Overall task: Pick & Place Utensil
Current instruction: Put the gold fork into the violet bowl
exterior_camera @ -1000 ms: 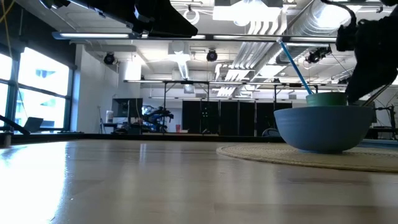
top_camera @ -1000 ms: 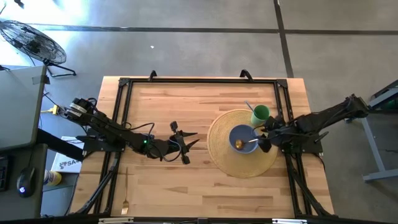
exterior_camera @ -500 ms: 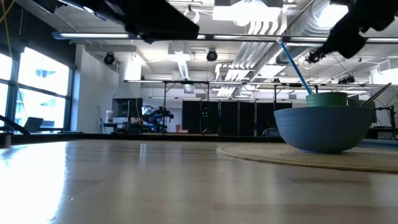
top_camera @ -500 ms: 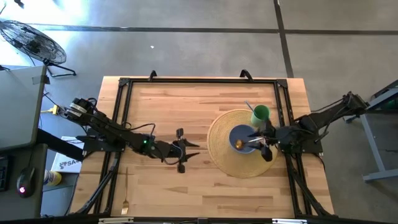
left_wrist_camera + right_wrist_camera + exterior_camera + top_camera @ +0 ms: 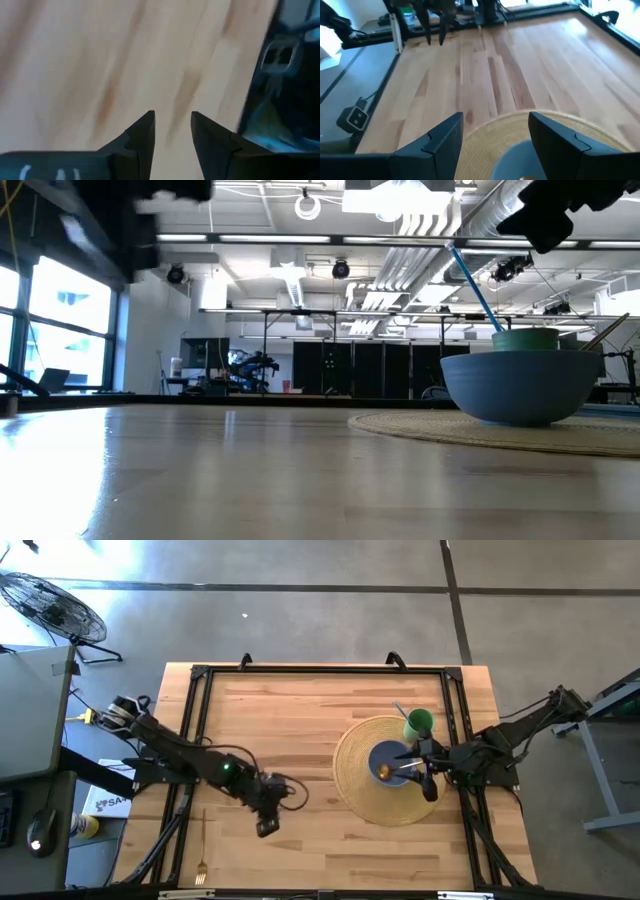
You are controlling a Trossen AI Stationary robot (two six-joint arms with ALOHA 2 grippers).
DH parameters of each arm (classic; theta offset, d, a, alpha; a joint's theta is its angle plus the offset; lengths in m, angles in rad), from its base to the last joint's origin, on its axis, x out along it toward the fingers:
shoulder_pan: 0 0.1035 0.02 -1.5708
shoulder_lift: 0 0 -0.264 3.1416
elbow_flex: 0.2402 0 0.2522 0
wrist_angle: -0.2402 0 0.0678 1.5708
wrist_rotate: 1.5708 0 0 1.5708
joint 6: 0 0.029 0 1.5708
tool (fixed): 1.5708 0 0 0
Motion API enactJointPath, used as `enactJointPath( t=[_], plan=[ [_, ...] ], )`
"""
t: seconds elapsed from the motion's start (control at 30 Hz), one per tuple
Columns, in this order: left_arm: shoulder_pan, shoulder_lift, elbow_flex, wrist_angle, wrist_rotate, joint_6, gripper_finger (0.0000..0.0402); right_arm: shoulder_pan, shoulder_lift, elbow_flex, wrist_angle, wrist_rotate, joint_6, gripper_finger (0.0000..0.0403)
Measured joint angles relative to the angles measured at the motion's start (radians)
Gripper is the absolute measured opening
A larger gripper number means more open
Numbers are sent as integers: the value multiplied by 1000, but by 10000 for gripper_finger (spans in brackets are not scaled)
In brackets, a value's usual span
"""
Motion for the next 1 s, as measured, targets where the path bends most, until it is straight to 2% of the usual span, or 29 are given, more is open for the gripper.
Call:
enactJointPath(
  t=[0.13, 0.23, 0.37, 0.5, 0.73, 1.0],
  plan=[
    [-66, 2, -2, -124, 133, -245, 124, 0, 0, 0, 61, -9, -70, 218],
    [-124, 2, -2, -177, 169, -434, 124, 0, 0, 0, 85, -33, -110, 218],
    [-221, 2, -2, -176, 165, -627, 124, 0, 0, 0, 106, -48, -135, 218],
    [-304, 19, -3, -186, 139, -790, 124, 1, 29, -1, 204, -151, -154, 218],
    [-438, 24, -3, -205, 89, -1001, 124, 35, 226, -1, 477, -302, -253, 218],
    [-543, 29, -3, -276, 57, -1304, 124, 39, 380, -1, 627, -365, -262, 218]
  ],
)
